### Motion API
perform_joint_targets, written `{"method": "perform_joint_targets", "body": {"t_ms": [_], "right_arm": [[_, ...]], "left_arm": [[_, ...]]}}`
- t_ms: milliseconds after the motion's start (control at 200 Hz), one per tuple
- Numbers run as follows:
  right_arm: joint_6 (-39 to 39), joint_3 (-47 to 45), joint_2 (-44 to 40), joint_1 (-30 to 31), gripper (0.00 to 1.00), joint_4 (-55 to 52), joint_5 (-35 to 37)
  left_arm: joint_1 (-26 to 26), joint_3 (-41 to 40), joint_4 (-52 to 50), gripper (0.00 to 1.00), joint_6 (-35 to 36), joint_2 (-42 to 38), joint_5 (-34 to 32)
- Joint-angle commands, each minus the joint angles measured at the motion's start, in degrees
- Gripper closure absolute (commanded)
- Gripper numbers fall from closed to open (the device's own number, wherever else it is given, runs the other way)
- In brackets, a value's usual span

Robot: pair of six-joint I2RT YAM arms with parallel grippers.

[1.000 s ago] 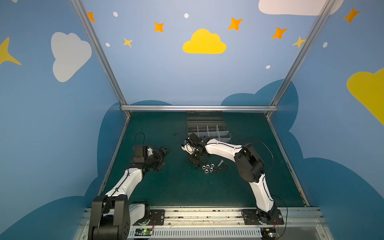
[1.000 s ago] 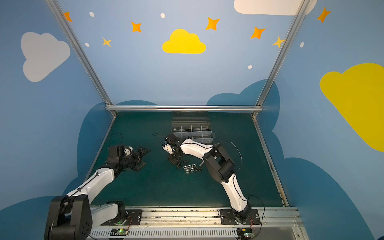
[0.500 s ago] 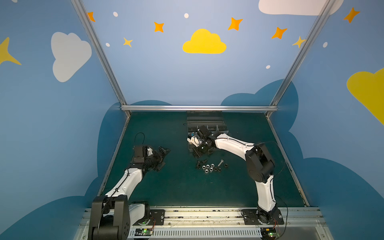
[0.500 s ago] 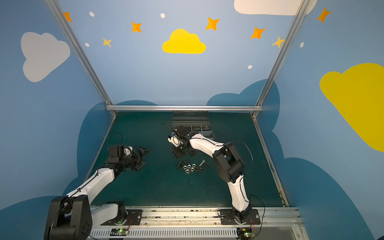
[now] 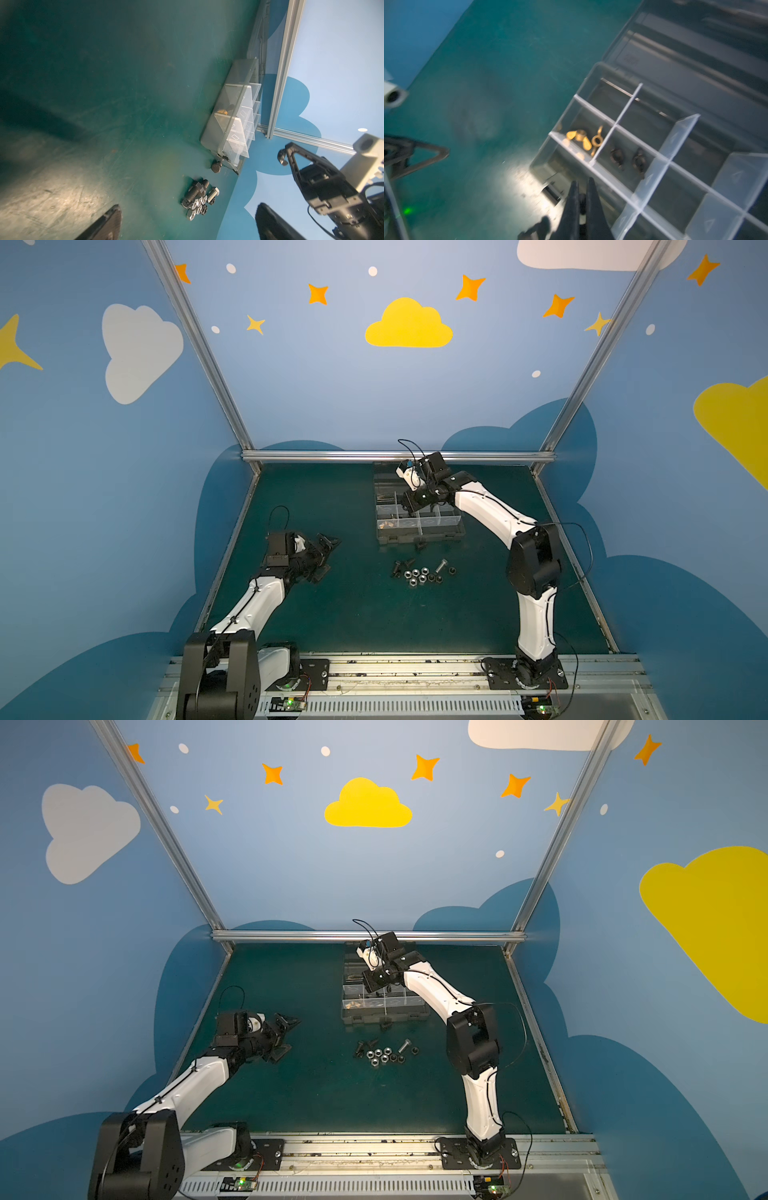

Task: Sort the screws and nuts into containers
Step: Place the nut into the container.

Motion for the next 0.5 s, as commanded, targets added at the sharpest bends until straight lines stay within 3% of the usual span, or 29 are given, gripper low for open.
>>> {"method": "perform_joint_targets", "body": {"t_ms": [0,491], "right_arm": [[-1.5,2.9,4.0,-0.4,1.00,-0.6,5.3],[-1.1,6.2,10.9,-1.5,1.00,-0.4,7.5]], "left_arm": [[0.3,-0.4,-0.1,0.00,0.3,-1.1,-0.3],[0.3,-0.2,-0.1,0.00,0.1,-1.0,0.0]]}}
